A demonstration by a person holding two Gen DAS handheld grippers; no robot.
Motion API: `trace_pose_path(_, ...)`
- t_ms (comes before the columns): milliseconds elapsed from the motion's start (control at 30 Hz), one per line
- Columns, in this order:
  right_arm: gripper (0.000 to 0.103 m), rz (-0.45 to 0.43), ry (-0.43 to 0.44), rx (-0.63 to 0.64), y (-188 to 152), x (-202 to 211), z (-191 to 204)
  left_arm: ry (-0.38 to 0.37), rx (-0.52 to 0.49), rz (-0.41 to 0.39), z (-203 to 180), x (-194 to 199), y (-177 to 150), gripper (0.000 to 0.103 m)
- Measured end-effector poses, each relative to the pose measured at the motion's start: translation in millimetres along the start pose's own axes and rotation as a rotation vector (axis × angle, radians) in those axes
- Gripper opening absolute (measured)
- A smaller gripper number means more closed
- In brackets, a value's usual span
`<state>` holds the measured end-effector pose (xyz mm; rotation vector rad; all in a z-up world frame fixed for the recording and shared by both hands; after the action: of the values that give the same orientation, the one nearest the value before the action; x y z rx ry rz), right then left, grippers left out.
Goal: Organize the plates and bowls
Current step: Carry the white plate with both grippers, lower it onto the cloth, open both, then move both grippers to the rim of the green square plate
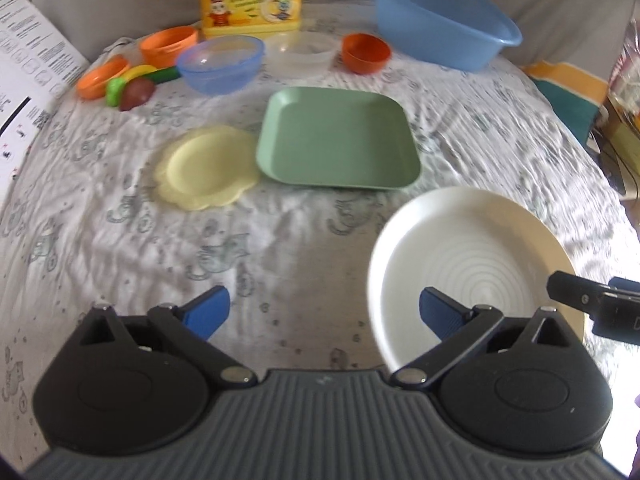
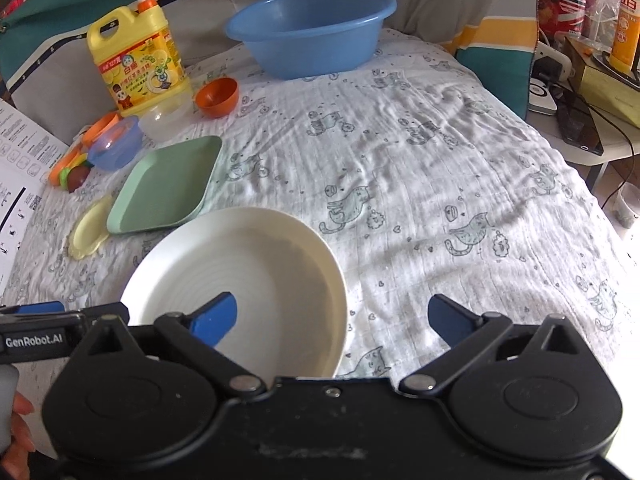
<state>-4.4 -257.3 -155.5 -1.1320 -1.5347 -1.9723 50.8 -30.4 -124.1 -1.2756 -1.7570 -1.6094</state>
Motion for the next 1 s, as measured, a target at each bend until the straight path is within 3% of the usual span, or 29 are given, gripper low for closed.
trace_pose_path(567, 0.103, -0.016, 0.007, 0.005, 23, 5, 13, 0.018, 0.033, -0.059, 25, 9, 18, 0.103)
trace_pose_path(1000, 0.103, -0.014, 0.058, 0.036, 66, -15, 61, 0.036, 0.046, -0.090, 51, -4, 56, 0.103)
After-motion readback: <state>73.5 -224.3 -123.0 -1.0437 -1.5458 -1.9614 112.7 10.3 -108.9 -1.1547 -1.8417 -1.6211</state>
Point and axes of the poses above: each gripper's, at about its wrist camera, not at the fingertips, and x roughly against the way its jaws point, z to its left, y to its top, the point moved 8 cm from there along -x, roughly the way its jaws point, and after that the axes turned 12 degrees about -y, right-handed, at the moved point
